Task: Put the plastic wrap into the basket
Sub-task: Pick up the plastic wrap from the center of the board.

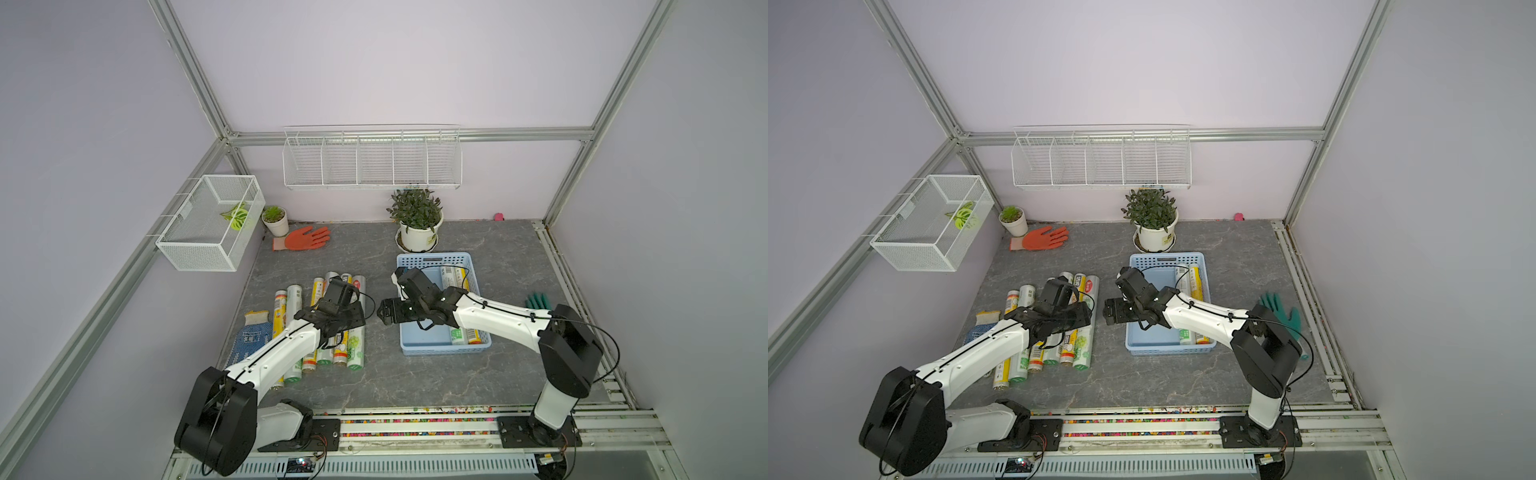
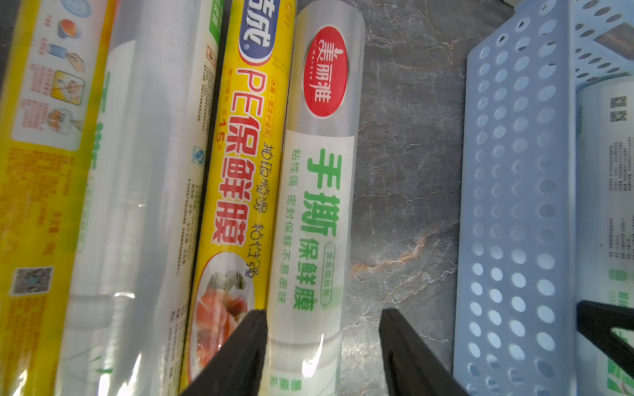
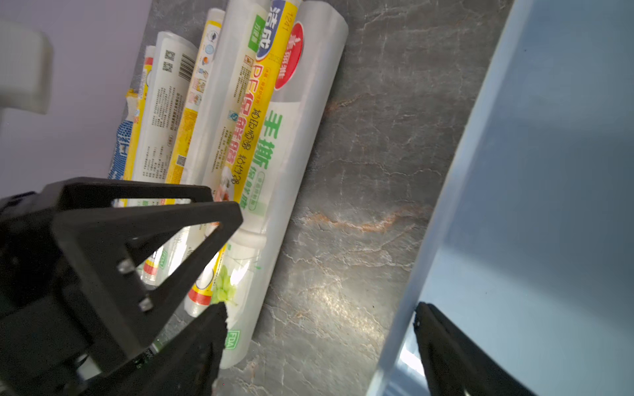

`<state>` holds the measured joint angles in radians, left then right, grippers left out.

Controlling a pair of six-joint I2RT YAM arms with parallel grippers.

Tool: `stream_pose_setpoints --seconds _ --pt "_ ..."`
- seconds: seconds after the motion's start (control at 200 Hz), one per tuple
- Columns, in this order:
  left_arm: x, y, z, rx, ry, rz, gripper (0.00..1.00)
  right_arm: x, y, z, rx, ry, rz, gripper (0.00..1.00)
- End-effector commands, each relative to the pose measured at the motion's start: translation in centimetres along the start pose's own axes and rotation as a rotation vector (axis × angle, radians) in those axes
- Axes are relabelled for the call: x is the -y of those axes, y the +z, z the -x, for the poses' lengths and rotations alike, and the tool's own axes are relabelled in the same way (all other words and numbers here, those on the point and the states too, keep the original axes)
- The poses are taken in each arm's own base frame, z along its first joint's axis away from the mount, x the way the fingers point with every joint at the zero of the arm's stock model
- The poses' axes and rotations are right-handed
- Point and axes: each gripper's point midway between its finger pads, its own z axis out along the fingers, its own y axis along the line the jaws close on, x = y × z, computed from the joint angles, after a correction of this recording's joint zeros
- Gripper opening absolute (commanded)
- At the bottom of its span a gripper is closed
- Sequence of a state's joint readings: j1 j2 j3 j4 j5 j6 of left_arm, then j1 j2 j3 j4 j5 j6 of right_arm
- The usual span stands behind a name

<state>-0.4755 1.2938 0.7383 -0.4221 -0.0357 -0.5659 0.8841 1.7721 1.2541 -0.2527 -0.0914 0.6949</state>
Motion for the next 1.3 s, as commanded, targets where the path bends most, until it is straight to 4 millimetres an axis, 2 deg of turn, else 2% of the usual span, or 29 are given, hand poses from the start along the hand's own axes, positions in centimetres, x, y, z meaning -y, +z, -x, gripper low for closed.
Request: stream_pose_setpoints --seconds 0.0,0.15,0.31,0.52,0.67,1.02,1.125,1.295 --pt "-0.1 0.7 0.7 -0.026 0.006 0.035 0.56 -0.9 -0.3 0.8 0.031 0.012 0.034 0.9" --pt "0.3 2.4 0.4 -0.106 0.006 0.052 0.52 0.2 -0.7 0.4 0.031 -0.006 -0.018 0.9" --pt "0.3 3.8 -0.2 -0.148 -0.008 0.066 0.52 0.5 -0.8 -0.1 0.015 -0.019 -0.027 0.9" --pt "0.4 4.8 -1.0 -0.188 -0.013 0.06 0.55 0.6 -0.2 -0.7 -0.003 -0.009 -0.015 0.9" --pt "-0.6 5.7 -1.8 -0.251 -0.038 0.134 0.59 0.8 -0.1 -1.0 -0.014 0.003 -0.018 0.9" --pt "0.1 6.7 -3.1 -0.318 0.011 0.159 0.65 2.3 -0.6 -1.9 -0.019 0.032 -0.071 0.9" --pt "0.2 6.8 -3.8 -0.333 0.032 0.197 0.61 2.7 -0.7 -2.3 -0.019 0.043 -0.083 0.9" --pt "1.0 6.2 -3.6 -0.323 0.032 0.199 0.44 3.2 -1.3 -2.5 -0.007 0.055 -0.095 0.9"
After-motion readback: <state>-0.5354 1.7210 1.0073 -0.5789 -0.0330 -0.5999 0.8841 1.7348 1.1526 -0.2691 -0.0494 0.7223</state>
